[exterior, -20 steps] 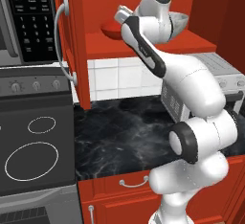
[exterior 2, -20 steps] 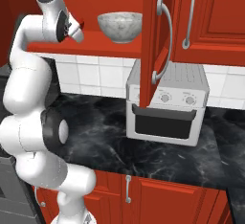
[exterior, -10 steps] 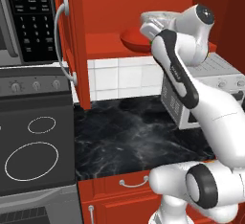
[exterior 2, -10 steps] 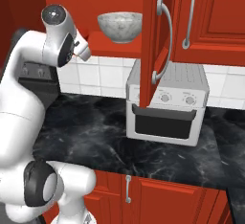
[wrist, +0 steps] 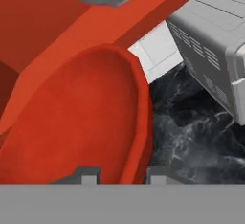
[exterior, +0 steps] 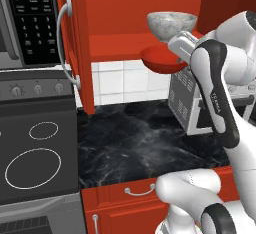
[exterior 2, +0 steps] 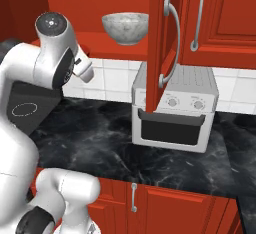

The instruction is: Take the smaller bowl and place it next to the appetizer plate on the dining counter , and place the larger bowl next to the plate with cooked food.

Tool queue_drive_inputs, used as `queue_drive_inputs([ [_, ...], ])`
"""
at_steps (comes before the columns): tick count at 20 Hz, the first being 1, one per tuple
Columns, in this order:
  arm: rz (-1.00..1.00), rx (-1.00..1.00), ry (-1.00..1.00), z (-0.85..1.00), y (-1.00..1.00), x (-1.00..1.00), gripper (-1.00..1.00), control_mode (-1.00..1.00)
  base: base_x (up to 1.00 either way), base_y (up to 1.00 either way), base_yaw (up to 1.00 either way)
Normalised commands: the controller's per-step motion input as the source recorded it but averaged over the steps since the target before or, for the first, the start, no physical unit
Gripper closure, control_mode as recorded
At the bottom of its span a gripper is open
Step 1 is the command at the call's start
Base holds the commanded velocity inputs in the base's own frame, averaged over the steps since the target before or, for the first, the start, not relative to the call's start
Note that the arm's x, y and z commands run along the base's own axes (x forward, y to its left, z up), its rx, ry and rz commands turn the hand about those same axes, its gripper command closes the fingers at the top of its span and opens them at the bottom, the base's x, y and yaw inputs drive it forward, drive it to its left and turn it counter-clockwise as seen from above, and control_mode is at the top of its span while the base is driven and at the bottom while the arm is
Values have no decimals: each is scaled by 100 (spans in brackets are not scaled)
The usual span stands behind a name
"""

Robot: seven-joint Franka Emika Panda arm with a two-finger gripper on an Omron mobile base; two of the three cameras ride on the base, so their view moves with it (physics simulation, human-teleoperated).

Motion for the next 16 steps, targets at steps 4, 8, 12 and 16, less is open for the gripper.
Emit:
queue_drive_inputs([
  [4,0,0,0,-21,-8,-50,100,100,-50,-4,0],
  [8,0,0,0,0,0,0,100,100,-100,-11,3],
  [12,0,0,0,0,0,0,100,100,-100,-7,28],
  [16,0,0,0,0,0,0,100,100,-11,0,98],
])
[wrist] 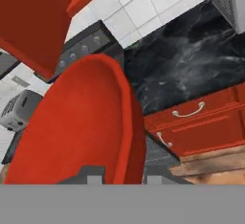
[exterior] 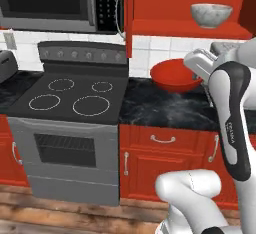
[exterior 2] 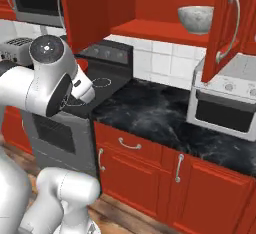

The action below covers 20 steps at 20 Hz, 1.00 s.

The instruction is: Take the smaller bowl and place it next to the appetizer plate on the dining counter , and place the larger bowl next to the plate with cooked food.

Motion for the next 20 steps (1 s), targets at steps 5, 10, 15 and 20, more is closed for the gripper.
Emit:
queue_drive_inputs([
  [5,0,0,0,0,0,0,100,100,0,0,100],
  [10,0,0,0,0,0,0,100,100,0,0,100],
  [15,0,0,0,0,0,0,100,100,0,0,100],
  [20,0,0,0,0,0,0,100,100,6,19,95],
])
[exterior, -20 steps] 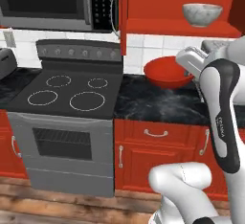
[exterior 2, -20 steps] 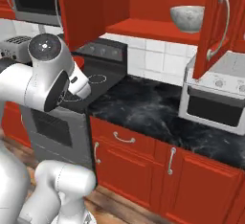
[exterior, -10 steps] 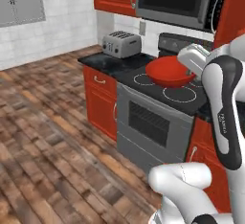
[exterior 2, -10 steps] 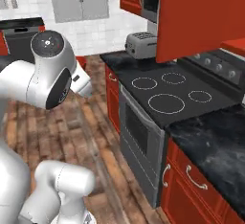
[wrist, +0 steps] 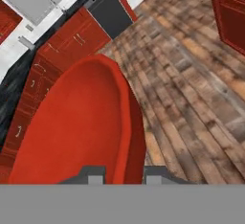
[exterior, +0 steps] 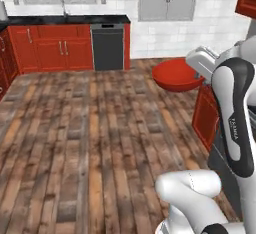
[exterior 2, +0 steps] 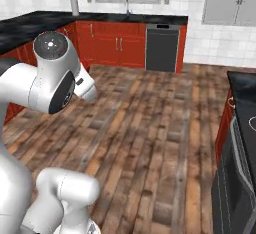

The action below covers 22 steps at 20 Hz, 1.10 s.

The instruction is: Take the smaller bowl and place it next to the appetizer plate on the dining counter , and place the larger bowl next to the plate with cooked food.

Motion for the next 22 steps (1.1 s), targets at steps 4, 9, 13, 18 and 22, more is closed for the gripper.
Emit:
queue_drive_inputs([
  [4,0,0,0,0,0,0,100,100,48,97,47],
  [9,0,0,0,0,0,0,100,100,38,100,4],
  [13,0,0,0,0,0,0,100,100,30,100,0],
  [18,0,0,0,0,0,0,100,100,20,100,0],
  [22,0,0,0,0,0,0,100,100,18,100,0],
])
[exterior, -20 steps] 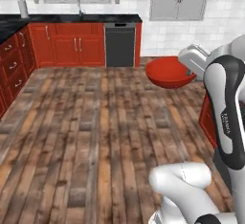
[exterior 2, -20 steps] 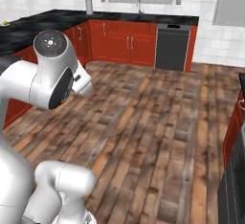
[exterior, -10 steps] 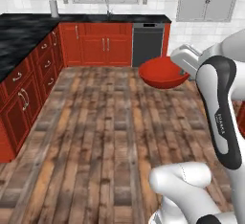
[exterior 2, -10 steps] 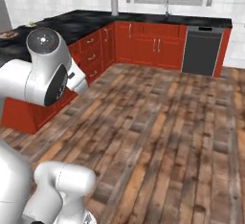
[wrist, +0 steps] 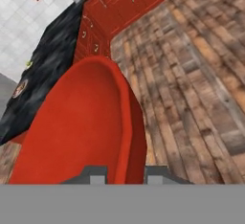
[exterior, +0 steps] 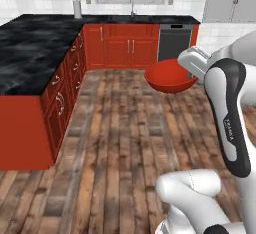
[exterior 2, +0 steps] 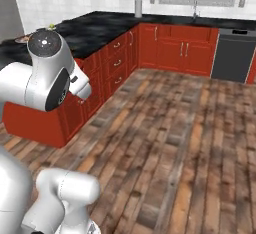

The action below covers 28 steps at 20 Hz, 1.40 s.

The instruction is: Take the smaller bowl and place it next to the appetizer plate on the dining counter , and place the larger bowl next to the plate with cooked food.

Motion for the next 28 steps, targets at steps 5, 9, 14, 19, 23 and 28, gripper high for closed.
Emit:
queue_drive_inputs([
  [5,0,0,0,0,0,0,100,100,18,100,0],
  [9,0,0,0,0,0,0,100,100,18,100,0],
  [14,0,0,0,0,0,0,100,100,24,100,0],
  [19,0,0,0,0,0,0,100,100,49,100,0],
  [23,0,0,0,0,0,0,100,100,52,100,0],
  [28,0,0,0,0,0,0,100,100,56,100,0],
])
